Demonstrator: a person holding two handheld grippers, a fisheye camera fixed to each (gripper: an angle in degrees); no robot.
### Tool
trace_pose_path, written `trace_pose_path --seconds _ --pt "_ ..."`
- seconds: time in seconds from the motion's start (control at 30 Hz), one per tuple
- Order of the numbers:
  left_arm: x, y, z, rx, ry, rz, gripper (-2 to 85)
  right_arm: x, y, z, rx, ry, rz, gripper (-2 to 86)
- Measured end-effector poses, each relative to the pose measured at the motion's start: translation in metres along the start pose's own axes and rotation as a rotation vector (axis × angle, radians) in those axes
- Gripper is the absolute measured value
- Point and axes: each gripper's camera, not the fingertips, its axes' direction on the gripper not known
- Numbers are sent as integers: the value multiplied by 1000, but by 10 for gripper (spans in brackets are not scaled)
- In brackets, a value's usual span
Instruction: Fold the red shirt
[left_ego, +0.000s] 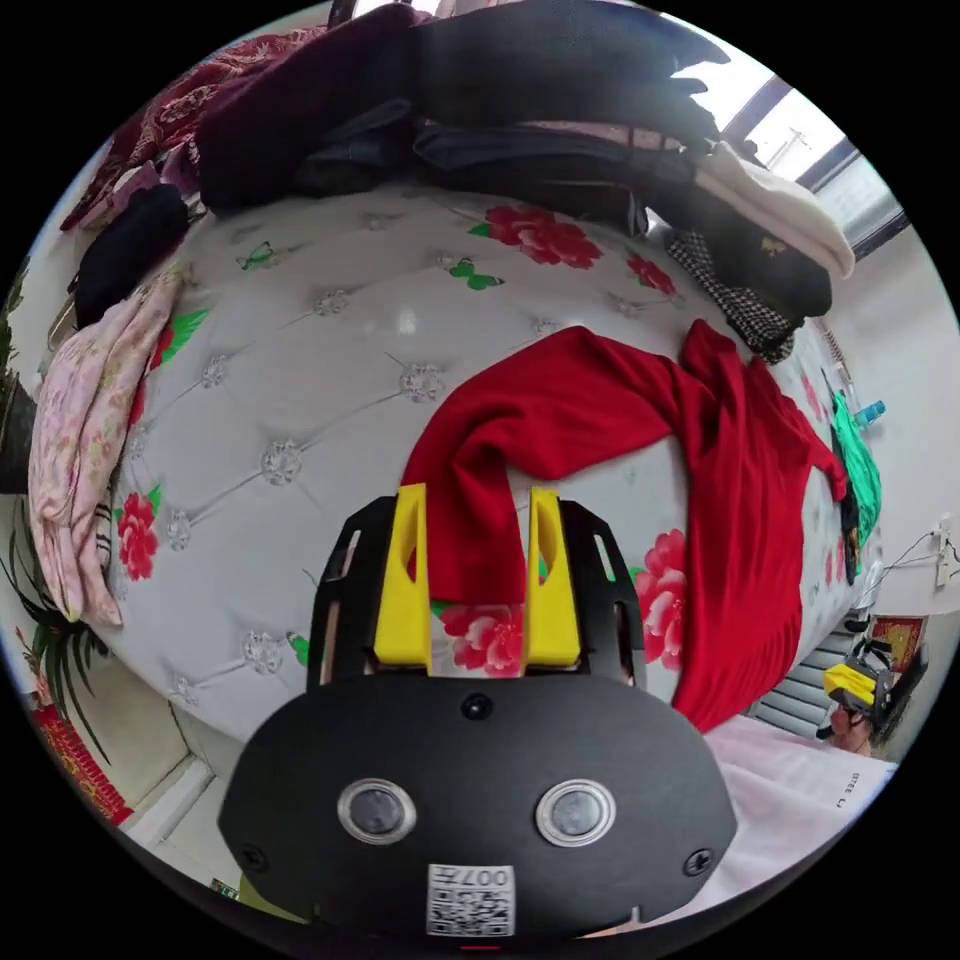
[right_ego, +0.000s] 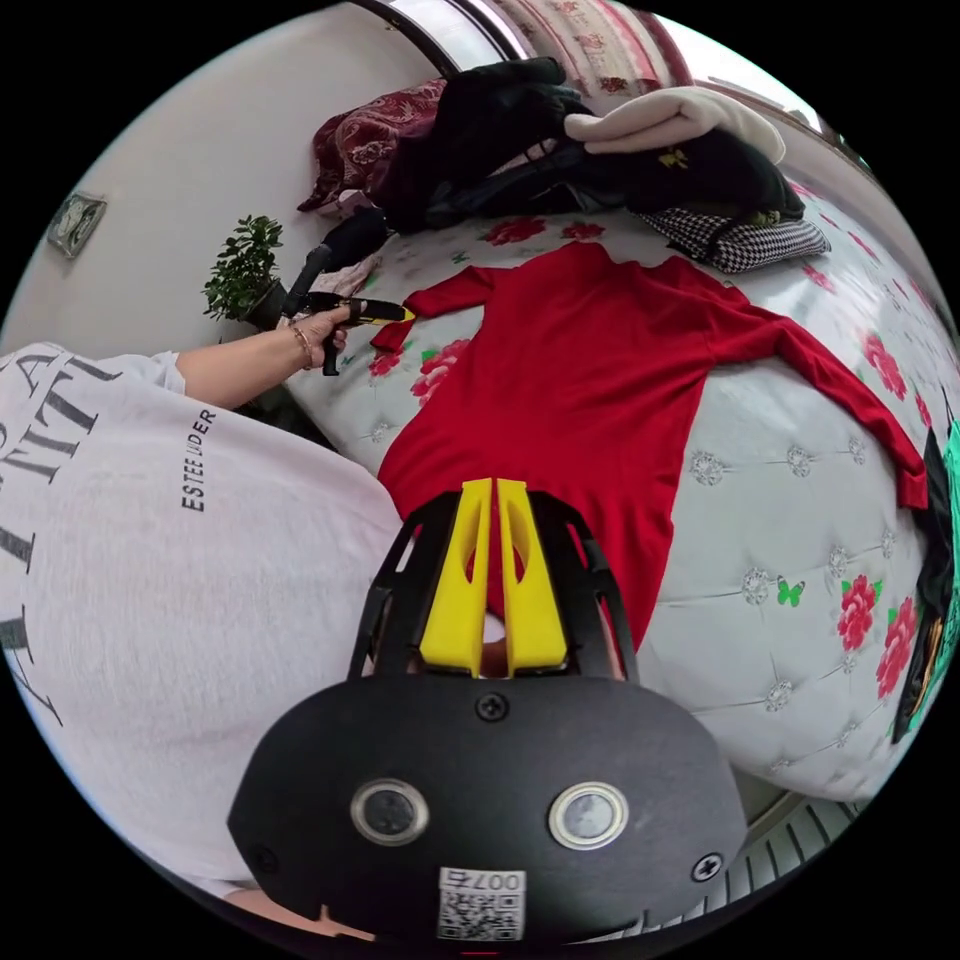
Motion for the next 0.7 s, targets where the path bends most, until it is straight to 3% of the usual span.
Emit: trace_pose_path --seconds 0.07,0.13,0.23,0.37,0.6,0.7 --pt "11 -23 6 -6 -160 35 32 -6 -8 5 -11 27 32 -2" --pt "17 -35 5 -17 -200 119 10 -5 -12 10 -27 41 68 -2" --pt "-24 -41 -23 73 -239 7 -2 1 -19 14 -28 83 131 -2" --pt "-125 1 -66 139 -296 -348 4 20 -20 14 14 117 276 0" --pt "-167 31 -80 65 -202 -351 78 66 -36 8 62 146 382 1" --pt "-169 32 -97 38 -250 -370 88 93 -62 0 78 179 372 2"
